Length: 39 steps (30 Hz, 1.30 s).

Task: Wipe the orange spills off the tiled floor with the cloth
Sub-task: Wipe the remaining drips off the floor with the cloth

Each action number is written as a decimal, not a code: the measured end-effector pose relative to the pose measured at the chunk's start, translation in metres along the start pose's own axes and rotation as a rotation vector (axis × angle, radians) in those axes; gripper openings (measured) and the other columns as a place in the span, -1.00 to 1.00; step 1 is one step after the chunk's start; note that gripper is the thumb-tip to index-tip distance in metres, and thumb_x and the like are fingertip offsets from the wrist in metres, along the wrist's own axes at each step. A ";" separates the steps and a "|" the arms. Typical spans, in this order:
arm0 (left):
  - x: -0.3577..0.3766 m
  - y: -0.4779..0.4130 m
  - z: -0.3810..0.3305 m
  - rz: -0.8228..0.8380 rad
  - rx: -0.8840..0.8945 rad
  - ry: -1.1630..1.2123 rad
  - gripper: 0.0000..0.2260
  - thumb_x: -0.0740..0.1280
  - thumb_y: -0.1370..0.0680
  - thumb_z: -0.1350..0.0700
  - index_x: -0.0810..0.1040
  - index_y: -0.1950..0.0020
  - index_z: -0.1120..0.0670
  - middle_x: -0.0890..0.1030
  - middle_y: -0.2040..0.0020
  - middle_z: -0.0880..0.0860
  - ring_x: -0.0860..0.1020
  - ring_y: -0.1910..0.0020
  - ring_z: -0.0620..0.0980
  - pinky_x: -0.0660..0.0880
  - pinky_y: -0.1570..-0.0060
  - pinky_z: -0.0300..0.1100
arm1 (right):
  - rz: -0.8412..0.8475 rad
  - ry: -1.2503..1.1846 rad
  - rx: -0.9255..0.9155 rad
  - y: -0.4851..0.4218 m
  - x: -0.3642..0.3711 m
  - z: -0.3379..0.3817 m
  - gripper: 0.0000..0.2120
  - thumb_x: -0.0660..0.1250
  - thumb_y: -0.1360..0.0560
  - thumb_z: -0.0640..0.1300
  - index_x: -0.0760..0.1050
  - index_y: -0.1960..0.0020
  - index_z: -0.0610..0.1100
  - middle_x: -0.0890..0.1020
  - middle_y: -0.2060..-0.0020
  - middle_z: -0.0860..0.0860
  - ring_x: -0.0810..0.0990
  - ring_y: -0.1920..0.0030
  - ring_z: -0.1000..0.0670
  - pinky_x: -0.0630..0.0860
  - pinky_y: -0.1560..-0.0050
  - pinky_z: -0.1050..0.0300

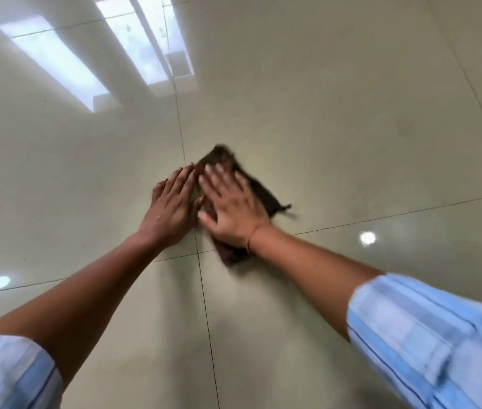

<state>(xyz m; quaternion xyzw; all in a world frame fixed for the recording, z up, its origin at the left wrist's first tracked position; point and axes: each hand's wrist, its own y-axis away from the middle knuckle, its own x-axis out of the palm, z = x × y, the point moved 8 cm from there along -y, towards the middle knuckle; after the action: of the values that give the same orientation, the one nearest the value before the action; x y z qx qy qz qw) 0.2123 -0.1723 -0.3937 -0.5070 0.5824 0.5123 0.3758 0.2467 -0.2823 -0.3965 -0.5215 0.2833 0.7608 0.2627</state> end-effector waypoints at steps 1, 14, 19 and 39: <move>0.001 0.001 0.001 0.012 0.020 0.002 -0.38 -0.07 -0.60 -0.18 0.09 -0.57 0.14 0.12 -0.58 0.10 0.08 -0.55 0.08 0.04 -0.45 0.02 | 0.008 -0.005 -0.059 0.024 0.005 0.009 -0.30 0.06 -0.52 0.23 0.11 -0.57 -0.07 0.09 -0.57 -0.06 0.00 -0.57 -0.04 -0.02 -0.52 -0.09; 0.004 0.004 0.003 -0.075 0.022 -0.059 -0.40 0.00 -0.60 -0.15 0.09 -0.56 0.14 0.14 -0.57 0.09 0.10 -0.55 0.03 0.03 -0.47 -0.04 | -0.089 0.022 0.361 -0.110 -0.048 -0.109 -0.32 0.01 -0.58 0.24 -0.04 -0.59 -0.05 -0.04 -0.59 -0.06 -0.14 -0.57 -0.05 -0.18 -0.51 -0.09; 0.000 0.004 0.002 -0.079 0.020 -0.045 -0.40 0.02 -0.59 -0.14 0.14 -0.55 0.16 0.18 -0.56 0.09 0.13 -0.54 0.04 0.06 -0.45 -0.04 | 0.001 0.086 -0.029 -0.072 -0.041 -0.091 -0.29 -0.07 -0.50 0.26 0.05 -0.58 0.00 0.05 -0.58 -0.02 -0.04 -0.57 -0.02 -0.04 -0.52 -0.07; 0.001 0.004 0.005 -0.103 0.043 0.000 -0.40 0.09 -0.58 -0.14 0.19 -0.54 0.15 0.19 -0.56 0.07 0.15 -0.53 0.02 0.12 -0.45 -0.03 | -0.013 0.068 -0.091 -0.113 -0.037 -0.058 -0.37 -0.12 -0.52 0.18 0.15 -0.55 0.03 0.13 -0.56 0.01 0.03 -0.56 -0.02 0.03 -0.50 -0.07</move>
<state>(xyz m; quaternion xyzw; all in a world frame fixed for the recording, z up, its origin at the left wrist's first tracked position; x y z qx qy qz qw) 0.2079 -0.1674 -0.3947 -0.5281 0.5665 0.4799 0.4123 0.3746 -0.2474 -0.3963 -0.5603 0.2538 0.7529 0.2340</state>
